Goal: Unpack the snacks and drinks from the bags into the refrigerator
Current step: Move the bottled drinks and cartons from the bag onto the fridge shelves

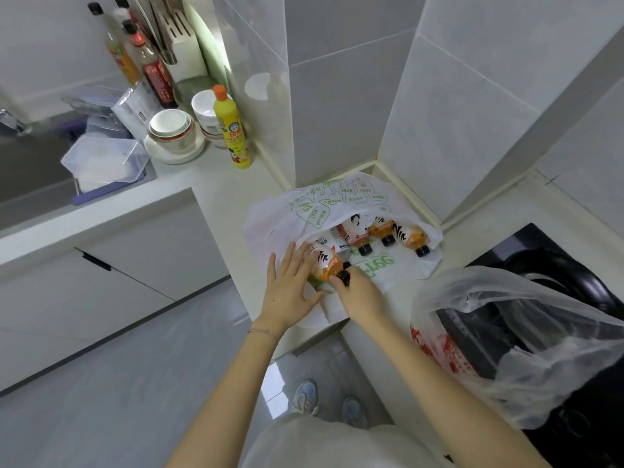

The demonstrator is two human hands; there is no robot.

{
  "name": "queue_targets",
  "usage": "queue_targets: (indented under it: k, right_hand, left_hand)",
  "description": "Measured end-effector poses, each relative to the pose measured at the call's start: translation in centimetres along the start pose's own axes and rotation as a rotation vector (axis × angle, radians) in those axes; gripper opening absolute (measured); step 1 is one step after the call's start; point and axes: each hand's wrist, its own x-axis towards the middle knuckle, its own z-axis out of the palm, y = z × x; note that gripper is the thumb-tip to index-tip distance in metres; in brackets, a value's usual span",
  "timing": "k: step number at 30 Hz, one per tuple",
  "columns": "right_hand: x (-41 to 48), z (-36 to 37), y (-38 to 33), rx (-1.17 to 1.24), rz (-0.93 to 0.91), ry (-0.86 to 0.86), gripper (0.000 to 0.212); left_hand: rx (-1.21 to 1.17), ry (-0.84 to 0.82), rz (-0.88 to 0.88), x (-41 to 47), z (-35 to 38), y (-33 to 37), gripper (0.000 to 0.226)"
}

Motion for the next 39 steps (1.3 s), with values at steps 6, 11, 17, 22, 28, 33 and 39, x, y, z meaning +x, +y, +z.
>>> queue_targets:
  k: [6, 11, 17, 22, 28, 33, 39]
  right_hand:
    - [-0.3, -3.5, -2.5, -0.009, -0.11, 0.136, 0.039]
    - [-0.6, -5.6, -3.6, -0.251, -0.232, 0.206, 0.041]
    - [-1.3, -5.6, -3.6, -0.274, -0.284, 0.18, 0.041]
    - [-1.3, -5.5, -3.9, -0.13, -0.339, 0.133, 0.039]
    - [-0.5, -5.8, -2.4, 0.307, -0.198, 0.097, 0.041]
    - [1.6, -3.9, 0.6, 0.099, -0.052, 0.041, 0.04]
    - [4.1, -1.5, 2.9, -0.076, 0.06, -0.081, 0.058]
  left_hand:
    - [-0.066, 0.041, 0.025, 1.1, -0.5, 1.0, 0.078]
    - [-0.201, 0.075, -0.004, 2.0, -0.5, 2.0, 0.082]
    - [-0.308, 0.12, -0.05, 2.1, 0.3, 3.1, 0.073]
    - [-0.406, 0.17, -0.134, 1.9, -0.2, 3.1, 0.064]
    - [-0.505, 0.271, -0.195, 1.0, -1.2, 2.4, 0.049]
    - [-0.556, 0.26, -0.218, 0.1, -1.1, 2.3, 0.054]
    - [-0.654, 0.208, -0.28, 0.2, -1.3, 3.1, 0.06]
